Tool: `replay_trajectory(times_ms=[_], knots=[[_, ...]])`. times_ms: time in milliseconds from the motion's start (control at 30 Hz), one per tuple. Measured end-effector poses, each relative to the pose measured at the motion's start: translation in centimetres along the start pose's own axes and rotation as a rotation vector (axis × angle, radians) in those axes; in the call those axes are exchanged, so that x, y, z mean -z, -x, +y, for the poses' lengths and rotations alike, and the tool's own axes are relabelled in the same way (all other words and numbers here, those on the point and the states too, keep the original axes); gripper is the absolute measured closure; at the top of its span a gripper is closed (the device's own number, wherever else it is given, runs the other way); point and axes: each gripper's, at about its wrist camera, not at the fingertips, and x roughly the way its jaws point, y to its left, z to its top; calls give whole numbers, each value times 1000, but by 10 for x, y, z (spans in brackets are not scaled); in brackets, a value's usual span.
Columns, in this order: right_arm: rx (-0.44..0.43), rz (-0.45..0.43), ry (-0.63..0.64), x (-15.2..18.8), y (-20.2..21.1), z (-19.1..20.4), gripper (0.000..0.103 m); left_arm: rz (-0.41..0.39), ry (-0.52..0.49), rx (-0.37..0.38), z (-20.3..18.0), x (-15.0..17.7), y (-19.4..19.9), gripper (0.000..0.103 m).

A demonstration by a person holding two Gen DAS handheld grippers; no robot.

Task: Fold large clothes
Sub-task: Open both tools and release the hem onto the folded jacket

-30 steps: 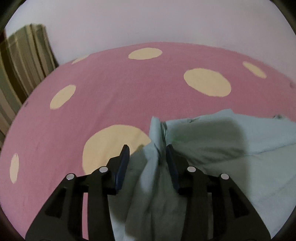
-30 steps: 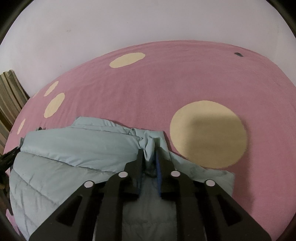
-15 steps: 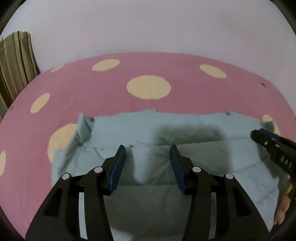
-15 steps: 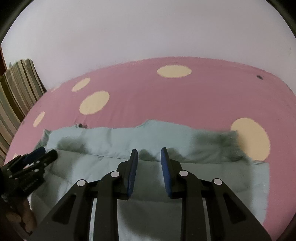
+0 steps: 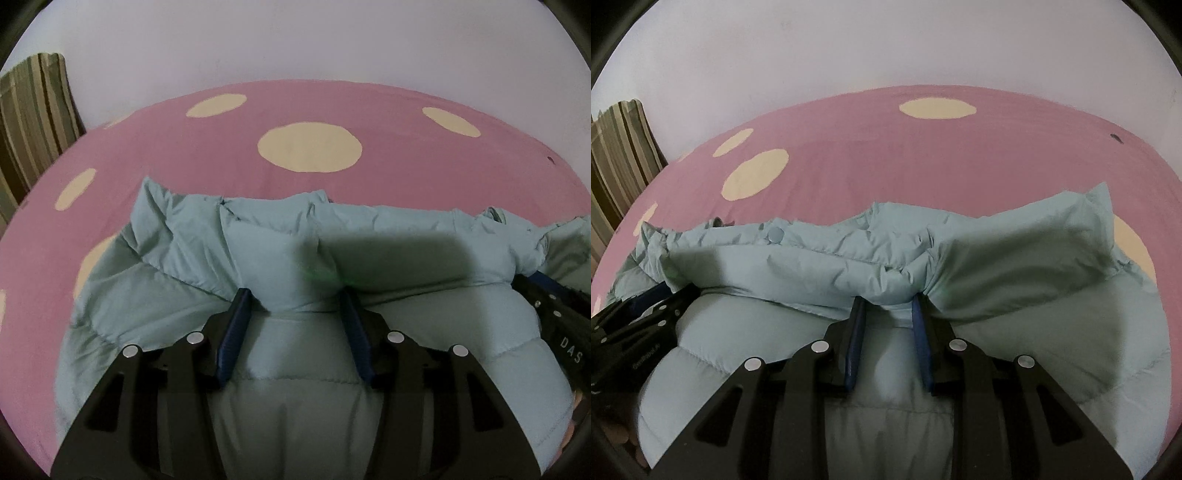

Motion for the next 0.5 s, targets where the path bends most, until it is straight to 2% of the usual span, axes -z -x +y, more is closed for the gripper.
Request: replay_trajectory(times_ms=[100,167,233,367,500], knots=[[-17,-41,-9,3,33,2,76,-27,53,38,9,5,29,52],[-39,-67,1,10,52,8,74,-40,86,101,11,11,47,52],[-50,-82,30,18,63,17,71,-51,71,134,5,19,57,52],[-36,-62,82,33,60,32,71,-40,-2,96,-16,32,46,51],[-12,-24,88,48,35,31,70,-8,-29,69,-23,39,26,50]])
